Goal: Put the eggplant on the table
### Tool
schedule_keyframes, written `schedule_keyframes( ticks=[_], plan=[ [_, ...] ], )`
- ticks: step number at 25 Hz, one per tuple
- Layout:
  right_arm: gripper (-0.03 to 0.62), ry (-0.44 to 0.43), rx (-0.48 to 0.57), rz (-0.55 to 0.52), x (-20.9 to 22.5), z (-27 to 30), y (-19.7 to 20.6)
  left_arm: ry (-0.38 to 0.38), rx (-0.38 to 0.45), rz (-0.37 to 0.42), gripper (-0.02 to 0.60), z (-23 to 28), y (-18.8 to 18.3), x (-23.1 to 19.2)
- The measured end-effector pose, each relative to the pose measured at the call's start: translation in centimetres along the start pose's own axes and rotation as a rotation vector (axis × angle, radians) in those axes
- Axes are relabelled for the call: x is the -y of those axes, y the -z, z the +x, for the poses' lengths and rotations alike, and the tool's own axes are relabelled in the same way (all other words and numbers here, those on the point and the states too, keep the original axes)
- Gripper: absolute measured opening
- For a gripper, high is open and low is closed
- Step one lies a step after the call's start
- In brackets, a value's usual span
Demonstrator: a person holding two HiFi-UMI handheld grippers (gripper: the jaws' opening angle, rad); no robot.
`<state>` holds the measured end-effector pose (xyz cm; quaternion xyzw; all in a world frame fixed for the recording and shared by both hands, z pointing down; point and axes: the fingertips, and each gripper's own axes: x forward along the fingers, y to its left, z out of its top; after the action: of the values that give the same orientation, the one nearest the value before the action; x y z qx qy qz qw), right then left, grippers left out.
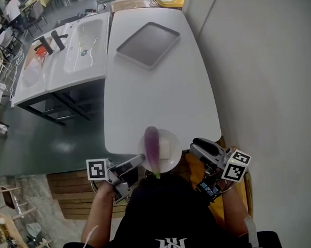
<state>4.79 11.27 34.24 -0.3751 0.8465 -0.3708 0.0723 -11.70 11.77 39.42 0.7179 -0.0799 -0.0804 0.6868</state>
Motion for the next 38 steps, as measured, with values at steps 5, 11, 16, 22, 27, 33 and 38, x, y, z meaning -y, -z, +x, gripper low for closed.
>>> schedule_keyframes(
  ticks=[5,11,16,22,27,33,38],
  plan=[
    [0.135,0.010,-0.084,0.236,0.8,2.1,2.9,0.011,-0.016,0.010,0.020,-0.8,-1.1,0.0],
    [0.135,-0.046,-0.144,0.419,0.3,4.9,4.7,0.001,-0.023,0.003,0.020,-1.4,-2.4,-0.8],
    [0.133,-0.057,-0.188,0.426,0.2,5.8,4.6,0.002,-0.024,0.006,0.020,-1.3,-2.5,-0.6],
    [0.058,-0.056,-0.243,0.439,1.7,5.8,5.0,-0.027,-0.016,0.005,0.020,0.4,-2.8,-1.0],
    [0.034,-0.071,-0.268,0.443,3.9,6.0,3.9,-0.045,0.004,0.001,0.020,2.1,-3.8,-1.3],
    [0.023,-0.094,-0.289,0.480,7.1,6.4,2.4,-0.086,0.026,-0.001,0.020,4.5,-5.4,-2.5],
    [0.018,-0.106,-0.303,0.510,10.1,7.0,1.4,-0.111,0.045,-0.012,0.020,6.7,-6.9,-4.2]
  ],
)
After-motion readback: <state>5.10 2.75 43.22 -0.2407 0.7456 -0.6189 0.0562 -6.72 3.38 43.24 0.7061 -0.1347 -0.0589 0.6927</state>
